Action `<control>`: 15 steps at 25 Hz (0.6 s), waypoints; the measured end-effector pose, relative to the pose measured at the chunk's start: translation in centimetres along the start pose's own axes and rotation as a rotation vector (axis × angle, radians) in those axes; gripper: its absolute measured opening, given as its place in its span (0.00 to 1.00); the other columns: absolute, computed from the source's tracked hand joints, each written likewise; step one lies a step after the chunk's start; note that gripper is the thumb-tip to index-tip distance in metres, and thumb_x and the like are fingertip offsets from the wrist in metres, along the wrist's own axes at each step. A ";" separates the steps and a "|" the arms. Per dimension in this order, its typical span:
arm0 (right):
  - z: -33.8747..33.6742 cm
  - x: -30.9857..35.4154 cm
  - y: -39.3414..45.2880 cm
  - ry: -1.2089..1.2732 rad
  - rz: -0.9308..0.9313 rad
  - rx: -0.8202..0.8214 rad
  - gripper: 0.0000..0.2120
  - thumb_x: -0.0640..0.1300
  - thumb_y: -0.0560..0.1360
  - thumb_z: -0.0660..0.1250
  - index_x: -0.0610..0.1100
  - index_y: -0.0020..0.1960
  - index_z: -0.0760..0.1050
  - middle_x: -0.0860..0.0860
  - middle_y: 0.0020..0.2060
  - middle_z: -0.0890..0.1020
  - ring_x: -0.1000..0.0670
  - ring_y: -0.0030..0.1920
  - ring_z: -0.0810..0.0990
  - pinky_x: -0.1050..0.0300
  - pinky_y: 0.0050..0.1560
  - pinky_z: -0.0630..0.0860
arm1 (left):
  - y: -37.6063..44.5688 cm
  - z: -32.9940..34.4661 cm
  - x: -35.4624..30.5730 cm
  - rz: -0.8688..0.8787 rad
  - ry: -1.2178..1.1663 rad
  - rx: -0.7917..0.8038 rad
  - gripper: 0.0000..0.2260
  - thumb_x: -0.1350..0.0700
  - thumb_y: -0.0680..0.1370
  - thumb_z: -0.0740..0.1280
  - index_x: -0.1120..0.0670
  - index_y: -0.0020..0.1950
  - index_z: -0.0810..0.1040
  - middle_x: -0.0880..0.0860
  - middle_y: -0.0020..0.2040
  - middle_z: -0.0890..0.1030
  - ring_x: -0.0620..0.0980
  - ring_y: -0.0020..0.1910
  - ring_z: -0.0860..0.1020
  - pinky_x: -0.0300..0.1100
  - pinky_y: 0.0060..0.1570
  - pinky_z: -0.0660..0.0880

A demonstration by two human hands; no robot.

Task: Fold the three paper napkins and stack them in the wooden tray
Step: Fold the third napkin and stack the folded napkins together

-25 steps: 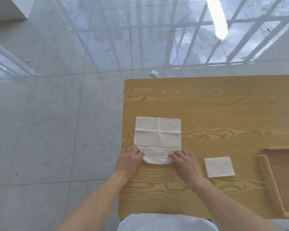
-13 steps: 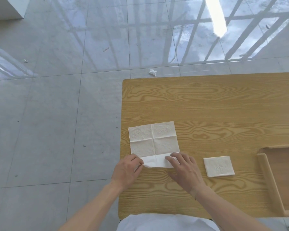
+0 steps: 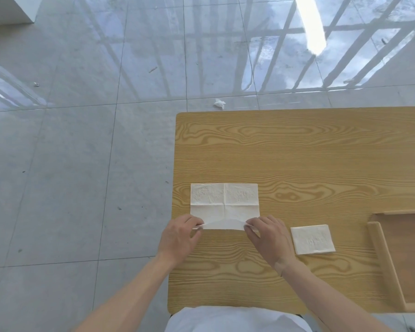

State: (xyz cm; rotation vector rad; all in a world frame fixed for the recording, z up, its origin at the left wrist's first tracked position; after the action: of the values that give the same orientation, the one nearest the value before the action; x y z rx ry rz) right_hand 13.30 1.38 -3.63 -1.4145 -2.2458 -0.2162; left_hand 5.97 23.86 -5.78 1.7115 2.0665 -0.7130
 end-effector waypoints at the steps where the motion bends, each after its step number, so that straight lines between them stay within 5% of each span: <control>1: -0.1 -0.3 0.3 0.012 0.024 0.003 0.00 0.44 0.74 0.72 0.48 0.45 0.82 0.55 0.37 0.84 0.49 0.41 0.79 0.53 0.42 0.73 | 0.5 -0.1 0.2 -0.048 -0.025 -0.014 0.04 0.55 0.76 0.70 0.49 0.50 0.81 0.43 0.47 0.82 0.43 0.46 0.78 0.42 0.45 0.76; 6: 0.0 -1.3 2.0 0.055 0.119 0.036 0.01 0.44 0.76 0.70 0.49 0.47 0.80 0.55 0.39 0.83 0.50 0.43 0.76 0.55 0.44 0.67 | 2.5 0.0 1.9 -0.248 -0.078 0.027 0.05 0.51 0.78 0.65 0.46 0.52 0.80 0.41 0.45 0.79 0.44 0.43 0.76 0.39 0.40 0.69; 15: 0.9 -3.1 5.0 -0.020 0.224 0.123 0.06 0.46 0.78 0.65 0.49 0.51 0.79 0.53 0.47 0.83 0.48 0.52 0.75 0.50 0.51 0.70 | 3.8 0.4 2.3 -0.305 -0.014 0.045 0.07 0.53 0.78 0.65 0.48 0.54 0.79 0.46 0.48 0.79 0.48 0.47 0.76 0.44 0.43 0.74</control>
State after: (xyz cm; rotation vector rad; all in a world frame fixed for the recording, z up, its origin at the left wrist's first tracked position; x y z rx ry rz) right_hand 18.56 1.53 -6.50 -1.5908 -2.0574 0.0094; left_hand 9.20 25.95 -7.99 1.4227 2.3451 -0.8638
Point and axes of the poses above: each hand's wrist, its own y-axis towards the middle knuckle, its own z-axis out of the palm, x = y × z, the point moved 7 cm from there along y, towards the middle knuckle
